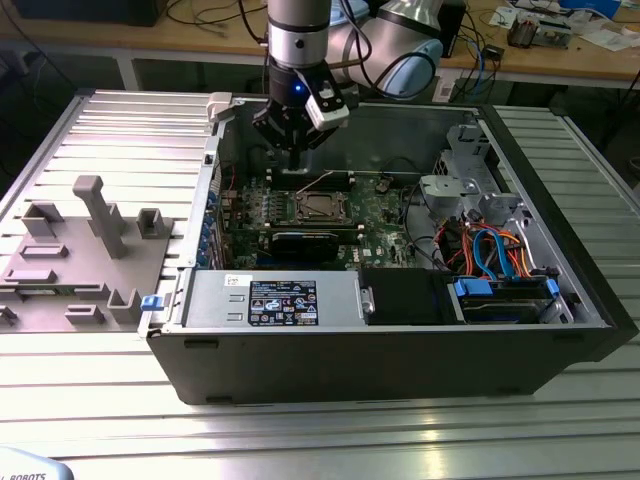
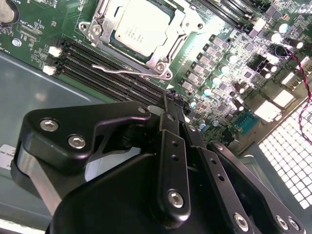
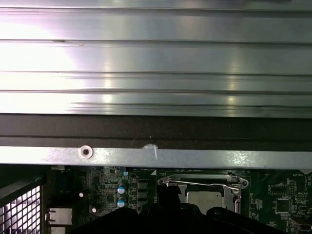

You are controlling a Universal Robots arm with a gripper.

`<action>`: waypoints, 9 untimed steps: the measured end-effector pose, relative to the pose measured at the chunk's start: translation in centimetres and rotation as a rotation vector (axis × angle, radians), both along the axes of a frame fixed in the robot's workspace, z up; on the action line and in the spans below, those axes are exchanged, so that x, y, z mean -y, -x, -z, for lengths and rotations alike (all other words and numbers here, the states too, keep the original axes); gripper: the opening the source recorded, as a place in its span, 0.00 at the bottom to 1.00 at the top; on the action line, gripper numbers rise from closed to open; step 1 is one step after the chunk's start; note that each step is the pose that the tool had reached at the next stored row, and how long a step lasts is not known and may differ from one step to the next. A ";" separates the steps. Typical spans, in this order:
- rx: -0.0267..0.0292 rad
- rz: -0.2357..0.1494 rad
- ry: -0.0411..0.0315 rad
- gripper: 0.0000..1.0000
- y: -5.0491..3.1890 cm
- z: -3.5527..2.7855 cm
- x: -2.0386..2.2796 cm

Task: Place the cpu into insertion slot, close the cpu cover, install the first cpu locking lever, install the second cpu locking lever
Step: 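Install the first cpu locking lever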

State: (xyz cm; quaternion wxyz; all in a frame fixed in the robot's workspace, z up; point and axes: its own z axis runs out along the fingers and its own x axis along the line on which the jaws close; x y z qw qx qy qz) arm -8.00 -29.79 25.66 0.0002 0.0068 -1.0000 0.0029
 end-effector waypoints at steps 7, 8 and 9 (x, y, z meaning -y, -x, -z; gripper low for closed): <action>0.0000 0.000 0.0001 0.11 0.00 0.16 0.00; 0.0000 0.000 0.0000 0.11 0.00 0.18 0.00; 0.0000 0.000 0.0000 0.11 0.00 0.19 0.00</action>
